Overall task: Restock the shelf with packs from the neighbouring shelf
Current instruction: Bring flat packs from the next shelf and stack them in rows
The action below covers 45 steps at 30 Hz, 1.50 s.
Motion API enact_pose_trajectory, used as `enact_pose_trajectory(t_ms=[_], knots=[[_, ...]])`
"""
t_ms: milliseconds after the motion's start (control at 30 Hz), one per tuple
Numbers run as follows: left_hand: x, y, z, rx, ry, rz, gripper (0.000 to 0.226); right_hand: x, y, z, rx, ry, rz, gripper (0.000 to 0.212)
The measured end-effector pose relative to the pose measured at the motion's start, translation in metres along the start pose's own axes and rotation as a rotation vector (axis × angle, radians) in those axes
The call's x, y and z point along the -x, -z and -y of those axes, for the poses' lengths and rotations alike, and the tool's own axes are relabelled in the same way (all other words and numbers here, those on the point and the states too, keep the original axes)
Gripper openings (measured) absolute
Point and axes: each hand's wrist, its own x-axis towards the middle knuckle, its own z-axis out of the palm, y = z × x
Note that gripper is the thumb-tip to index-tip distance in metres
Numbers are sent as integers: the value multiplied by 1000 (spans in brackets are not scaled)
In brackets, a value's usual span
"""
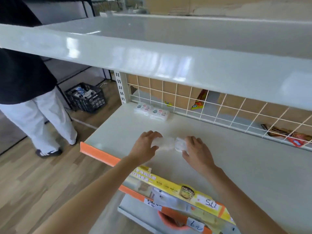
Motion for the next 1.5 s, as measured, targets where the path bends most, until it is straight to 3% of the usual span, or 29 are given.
enact_pose_trajectory(t_ms=[267, 367, 467, 600, 667, 867, 933, 1133, 1367, 1433, 1500], knots=[[-30, -10, 24, 157, -138, 209, 43, 9, 12, -33, 124, -393, 23, 45], [-26, -10, 36, 293, -96, 209, 50, 10, 14, -21, 157, -374, -172, 60], [-15, -11, 45, 434, -80, 181, 55, 5, 10, 12, -28, -208, -404, 54], [-11, -13, 48, 541, -153, 172, 49, 0, -18, 59, -586, -197, -255, 68], [-11, -15, 50, 548, -149, 133, 44, 2, -37, 71, -645, -221, -179, 72], [-10, -23, 54, 322, -281, 137, 83, 3, -48, 69, -681, -242, -230, 62], [-12, -21, 54, 366, -250, 144, 80, 3, -46, 69, -721, -263, -263, 56], [-13, -16, 53, 516, -95, 91, 41, 2, -43, 66, -909, -507, -377, 25], [-11, -19, 53, 338, -235, 100, 63, 1, -46, 66, -780, -482, -384, 14], [-11, -22, 54, 263, -292, 77, 61, 1, -46, 66, -752, -477, -398, 12], [-14, -22, 54, 220, -238, 29, 56, 1, -44, 67, -720, -470, -414, 14]])
